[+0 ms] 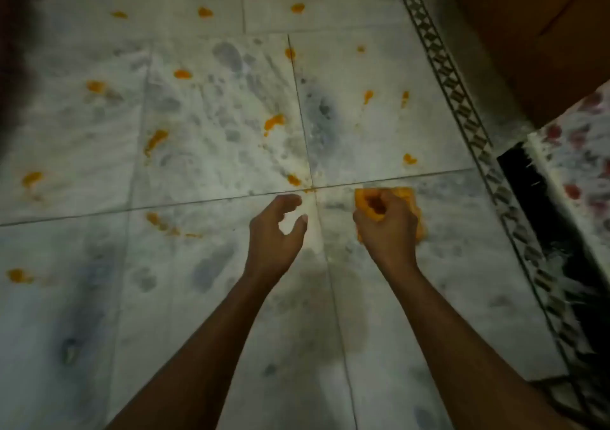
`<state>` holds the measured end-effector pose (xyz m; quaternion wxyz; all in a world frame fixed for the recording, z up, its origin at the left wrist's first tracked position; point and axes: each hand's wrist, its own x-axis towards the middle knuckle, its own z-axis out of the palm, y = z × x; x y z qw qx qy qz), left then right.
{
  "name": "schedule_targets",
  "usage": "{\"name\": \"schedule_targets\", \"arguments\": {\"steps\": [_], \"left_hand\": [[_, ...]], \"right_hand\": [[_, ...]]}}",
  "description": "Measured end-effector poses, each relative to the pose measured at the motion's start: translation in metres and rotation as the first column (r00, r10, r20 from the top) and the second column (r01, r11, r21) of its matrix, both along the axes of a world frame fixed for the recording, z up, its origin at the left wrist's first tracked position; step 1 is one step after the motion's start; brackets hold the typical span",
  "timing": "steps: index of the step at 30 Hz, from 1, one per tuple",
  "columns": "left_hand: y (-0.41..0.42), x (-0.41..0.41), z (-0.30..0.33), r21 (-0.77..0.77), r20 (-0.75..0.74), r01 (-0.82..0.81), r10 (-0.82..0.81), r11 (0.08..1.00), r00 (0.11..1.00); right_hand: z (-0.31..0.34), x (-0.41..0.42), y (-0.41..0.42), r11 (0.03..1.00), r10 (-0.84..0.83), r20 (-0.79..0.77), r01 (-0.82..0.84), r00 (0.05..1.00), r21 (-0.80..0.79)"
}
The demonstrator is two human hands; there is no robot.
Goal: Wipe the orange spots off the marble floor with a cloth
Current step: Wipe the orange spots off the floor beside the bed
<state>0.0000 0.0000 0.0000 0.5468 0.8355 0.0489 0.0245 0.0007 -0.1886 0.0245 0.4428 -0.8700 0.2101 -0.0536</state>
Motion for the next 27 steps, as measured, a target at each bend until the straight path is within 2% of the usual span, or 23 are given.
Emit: {"name": "schedule_targets", "arguments": {"steps": [1, 4, 6, 8, 10, 13, 15, 18, 20, 22, 27], "left_hand": [[0.003, 0.002, -0.022, 0.036, -0.011, 0.015, -0.015, 0.999, 1.0], [0.018, 0.002, -0.095, 0.156, -0.089, 0.085, -0.072, 0.984, 0.993], [0.029, -0.006, -0.136, 0.218, -0.06, 0.153, -0.143, 0.964, 0.988], [0.042, -0.013, -0.168, 0.365, 0.037, 0.227, -0.258, 0.903, 0.965], [0.049, -0.014, -0.183, 0.434, 0.084, 0.251, -0.316, 0.866, 0.945], [0.052, -0.005, -0.184, 0.373, 0.133, 0.221, -0.288, 0.901, 0.948], [0.052, -0.007, -0.184, 0.367, 0.153, 0.198, -0.269, 0.909, 0.951], [0.05, -0.014, -0.179, 0.33, 0.104, 0.202, -0.248, 0.922, 0.963], [0.055, -0.022, -0.172, 0.319, 0.096, 0.162, -0.202, 0.934, 0.975], [0.065, -0.031, -0.165, 0.31, 0.078, 0.12, -0.151, 0.943, 0.985], [0.124, -0.061, -0.169, 0.459, 0.061, 0.03, -0.065, 0.888, 0.996]], "right_hand": [[-0.025, 0.004, -0.004, 0.998, 0.025, -0.049, -0.028, 0.998, -0.056], [-0.096, 0.013, -0.014, 0.929, -0.002, -0.334, -0.121, 0.943, -0.349], [-0.133, 0.014, -0.019, 0.88, -0.033, -0.442, -0.184, 0.896, -0.439], [-0.163, 0.015, -0.023, 0.847, -0.064, -0.476, -0.204, 0.877, -0.491], [-0.181, 0.017, -0.022, 0.78, -0.106, -0.385, -0.164, 0.917, -0.604], [-0.189, 0.032, -0.027, 0.566, -0.132, -0.11, -0.016, 0.985, -0.824], [-0.184, 0.033, -0.029, 0.468, -0.098, 0.015, 0.06, 0.995, -0.882], [-0.178, 0.011, -0.001, 0.472, 0.069, 0.082, 0.039, 0.994, -0.88], [-0.17, -0.011, 0.034, 0.538, 0.258, 0.066, -0.087, 0.964, -0.838], [-0.167, -0.026, 0.064, 0.605, 0.356, 0.017, -0.216, 0.934, -0.766], [-0.184, -0.029, 0.089, 0.713, 0.291, -0.25, -0.384, 0.923, -0.587]]}}
